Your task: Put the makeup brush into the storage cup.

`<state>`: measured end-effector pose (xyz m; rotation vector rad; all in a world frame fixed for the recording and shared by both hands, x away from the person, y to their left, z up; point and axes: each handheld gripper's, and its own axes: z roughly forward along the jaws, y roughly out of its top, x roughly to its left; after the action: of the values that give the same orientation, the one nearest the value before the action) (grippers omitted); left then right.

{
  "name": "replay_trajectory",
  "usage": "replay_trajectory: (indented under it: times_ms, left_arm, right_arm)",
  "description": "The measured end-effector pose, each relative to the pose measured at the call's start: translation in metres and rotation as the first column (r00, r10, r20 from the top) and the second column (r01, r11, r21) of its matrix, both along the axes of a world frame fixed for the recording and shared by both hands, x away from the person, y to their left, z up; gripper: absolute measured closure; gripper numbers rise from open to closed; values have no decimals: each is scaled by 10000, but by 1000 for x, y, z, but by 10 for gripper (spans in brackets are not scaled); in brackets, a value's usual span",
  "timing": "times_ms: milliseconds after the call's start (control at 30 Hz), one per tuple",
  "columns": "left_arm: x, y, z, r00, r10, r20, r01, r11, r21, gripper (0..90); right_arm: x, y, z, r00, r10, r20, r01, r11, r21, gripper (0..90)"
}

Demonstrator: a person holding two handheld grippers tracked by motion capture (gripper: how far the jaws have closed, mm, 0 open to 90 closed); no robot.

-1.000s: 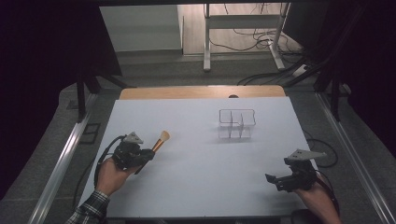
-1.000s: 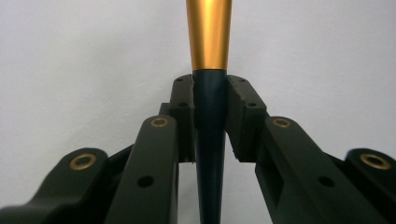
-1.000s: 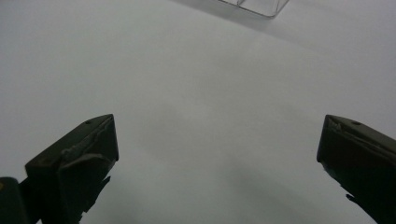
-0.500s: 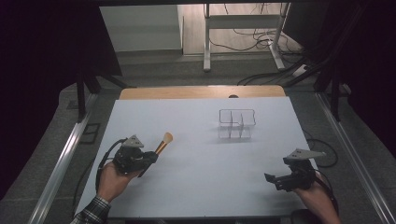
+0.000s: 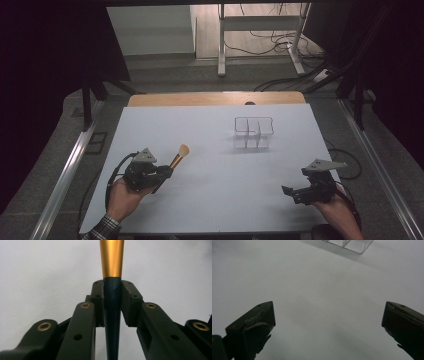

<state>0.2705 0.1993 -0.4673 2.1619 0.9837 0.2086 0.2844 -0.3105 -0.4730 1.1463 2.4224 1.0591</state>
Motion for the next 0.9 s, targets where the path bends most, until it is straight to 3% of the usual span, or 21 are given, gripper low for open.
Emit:
replay_trajectory:
  times_ms: [500, 900]
  left_arm:
    - [-1, -14, 0, 9992, -295, 254, 297, 9995, -75, 740]
    - [1, -21, 0, 9975, -606, 367, 614, 9979, -199, 740]
  right_arm:
    - [2, 14, 4, 9996, 270, 68, -274, 9972, 689, 0]
    - [5, 39, 7, 9955, 912, 270, -929, 9932, 700, 0]
